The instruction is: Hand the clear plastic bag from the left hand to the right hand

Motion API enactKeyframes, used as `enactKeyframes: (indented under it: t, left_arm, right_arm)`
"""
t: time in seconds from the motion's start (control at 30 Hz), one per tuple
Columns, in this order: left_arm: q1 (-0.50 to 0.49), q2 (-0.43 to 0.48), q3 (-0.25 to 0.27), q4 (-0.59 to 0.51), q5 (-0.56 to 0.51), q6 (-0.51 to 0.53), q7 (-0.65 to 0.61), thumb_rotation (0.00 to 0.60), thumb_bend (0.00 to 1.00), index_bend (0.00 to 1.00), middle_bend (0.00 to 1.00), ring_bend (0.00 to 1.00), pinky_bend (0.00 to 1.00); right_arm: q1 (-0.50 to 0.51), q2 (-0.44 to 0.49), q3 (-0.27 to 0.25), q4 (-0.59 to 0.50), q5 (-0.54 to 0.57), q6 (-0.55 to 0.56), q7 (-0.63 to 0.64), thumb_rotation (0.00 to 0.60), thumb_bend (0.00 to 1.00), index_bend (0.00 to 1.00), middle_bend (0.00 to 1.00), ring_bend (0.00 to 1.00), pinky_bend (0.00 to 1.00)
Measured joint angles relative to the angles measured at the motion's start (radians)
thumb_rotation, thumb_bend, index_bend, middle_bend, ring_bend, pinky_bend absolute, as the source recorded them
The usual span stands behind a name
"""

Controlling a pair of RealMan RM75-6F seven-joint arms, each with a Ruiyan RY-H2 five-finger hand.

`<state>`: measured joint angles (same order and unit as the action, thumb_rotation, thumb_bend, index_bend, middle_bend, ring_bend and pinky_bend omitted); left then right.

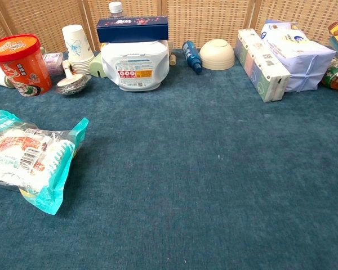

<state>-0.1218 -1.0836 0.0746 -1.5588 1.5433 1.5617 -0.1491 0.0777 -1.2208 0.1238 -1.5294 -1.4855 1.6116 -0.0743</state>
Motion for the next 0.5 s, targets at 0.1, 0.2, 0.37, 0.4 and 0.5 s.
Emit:
enactKeyframes:
  t: [0.1,0.2,0.37,0.4,0.5]
  left_arm:
    - [-0.001,0.009,-0.003,-0.006,-0.005,-0.021,-0.003,0.600,0.07,0.00,0.00,0.00,0.00]
    - [-0.004,0.011,-0.002,-0.004,0.002,-0.035,-0.004,0.600,0.06,0.00,0.00,0.00,0.00]
    - [-0.028,0.009,-0.002,0.001,0.015,-0.088,0.017,0.600,0.05,0.00,0.00,0.00,0.00]
    - [-0.038,0.007,-0.003,0.001,0.016,-0.108,0.025,0.600,0.05,0.00,0.00,0.00,0.00]
    - [-0.082,-0.002,-0.008,-0.003,0.013,-0.198,0.050,0.600,0.05,0.00,0.00,0.00,0.00]
  right_arm:
    - [-0.001,0.003,0.000,-0.004,0.001,-0.003,0.000,0.600,0.00,0.00,0.00,0.00,0.00]
    - [-0.003,0.008,-0.001,-0.009,0.001,-0.006,0.003,0.600,0.00,0.00,0.00,0.00,0.00]
    - [-0.003,0.012,-0.003,-0.014,0.001,-0.015,0.007,0.600,0.00,0.00,0.00,0.00,0.00]
    - [-0.003,0.014,-0.003,-0.016,0.002,-0.018,0.008,0.600,0.00,0.00,0.00,0.00,0.00]
    - [-0.004,0.019,-0.002,-0.022,0.007,-0.023,0.013,0.600,0.00,0.00,0.00,0.00,0.00]
